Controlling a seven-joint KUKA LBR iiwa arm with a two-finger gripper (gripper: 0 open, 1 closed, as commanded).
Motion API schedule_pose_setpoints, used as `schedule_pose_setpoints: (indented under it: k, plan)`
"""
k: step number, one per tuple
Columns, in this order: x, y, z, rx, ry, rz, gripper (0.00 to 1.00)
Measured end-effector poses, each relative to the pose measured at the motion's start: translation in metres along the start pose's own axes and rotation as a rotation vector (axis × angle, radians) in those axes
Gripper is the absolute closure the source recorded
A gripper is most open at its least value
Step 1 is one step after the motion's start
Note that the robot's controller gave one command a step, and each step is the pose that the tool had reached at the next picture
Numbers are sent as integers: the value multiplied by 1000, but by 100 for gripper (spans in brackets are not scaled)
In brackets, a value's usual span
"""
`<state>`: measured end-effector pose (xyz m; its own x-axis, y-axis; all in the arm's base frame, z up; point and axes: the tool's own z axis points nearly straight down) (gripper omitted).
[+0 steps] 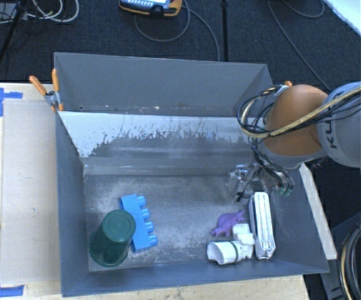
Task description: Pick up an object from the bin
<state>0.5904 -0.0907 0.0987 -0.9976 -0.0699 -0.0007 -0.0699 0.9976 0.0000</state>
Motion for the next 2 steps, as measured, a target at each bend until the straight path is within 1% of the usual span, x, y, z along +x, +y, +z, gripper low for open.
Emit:
schedule_pose_setpoints:
  k: [1,2]
  plan:
    - [33,5,22,-2,2,-180,100]
    - [52,18,29,-1,-2,-241,0]
